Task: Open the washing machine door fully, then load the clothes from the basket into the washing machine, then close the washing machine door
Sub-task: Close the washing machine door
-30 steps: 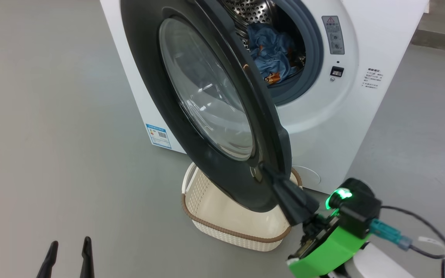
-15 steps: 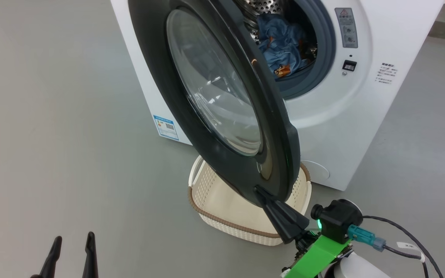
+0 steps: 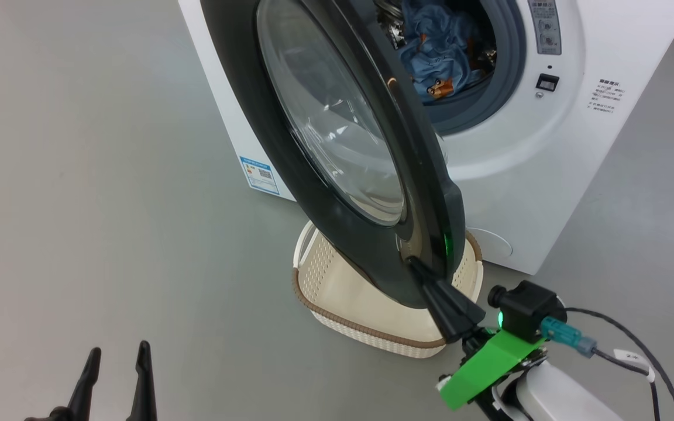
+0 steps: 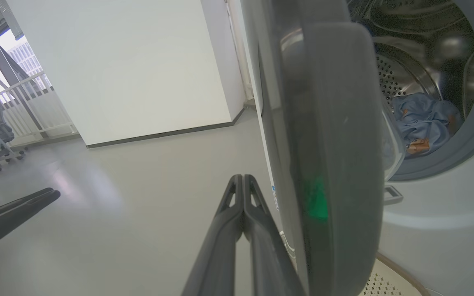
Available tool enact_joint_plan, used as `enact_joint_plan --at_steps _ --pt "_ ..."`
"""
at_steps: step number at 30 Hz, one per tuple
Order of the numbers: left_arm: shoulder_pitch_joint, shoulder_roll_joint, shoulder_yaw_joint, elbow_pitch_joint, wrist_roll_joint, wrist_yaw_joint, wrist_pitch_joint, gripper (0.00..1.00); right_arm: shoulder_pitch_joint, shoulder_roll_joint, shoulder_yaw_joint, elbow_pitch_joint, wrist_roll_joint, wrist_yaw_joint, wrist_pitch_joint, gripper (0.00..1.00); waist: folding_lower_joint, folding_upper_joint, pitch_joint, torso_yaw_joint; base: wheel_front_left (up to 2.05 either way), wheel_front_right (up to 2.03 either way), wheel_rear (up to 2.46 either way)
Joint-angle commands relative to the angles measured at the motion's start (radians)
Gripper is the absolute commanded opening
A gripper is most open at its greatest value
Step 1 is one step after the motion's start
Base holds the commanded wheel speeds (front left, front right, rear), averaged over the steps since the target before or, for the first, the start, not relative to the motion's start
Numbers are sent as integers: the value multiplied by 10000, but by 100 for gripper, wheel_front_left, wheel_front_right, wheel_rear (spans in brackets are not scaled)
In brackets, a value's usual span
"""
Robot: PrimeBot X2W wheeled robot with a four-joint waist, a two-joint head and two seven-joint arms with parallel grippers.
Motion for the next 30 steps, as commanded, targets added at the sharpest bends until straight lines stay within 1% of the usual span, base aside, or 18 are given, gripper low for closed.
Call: enact_joint_plan --at_steps 1,13,22,30 --pt "-430 132 324 -227 -71 6 -93 100 -403 87 -24 -210 -161 71 -80 0 0 0 59 10 0 0 0" --pt "-630 94 322 -299 -47 6 -93 100 -654 79 -554 -279 -326 71 -80 0 0 0 429 -76 0 0 0" --pt "-914 20 228 -386 -60 6 -93 100 -1064 -44 -1322 -324 -452 71 -80 0 0 0 907 -149 0 0 0" --pt "-1234 -46 58 -498 -130 6 -93 100 -1663 -271 -1993 -213 -562 71 -80 0 0 0 1401 -77 0 0 0"
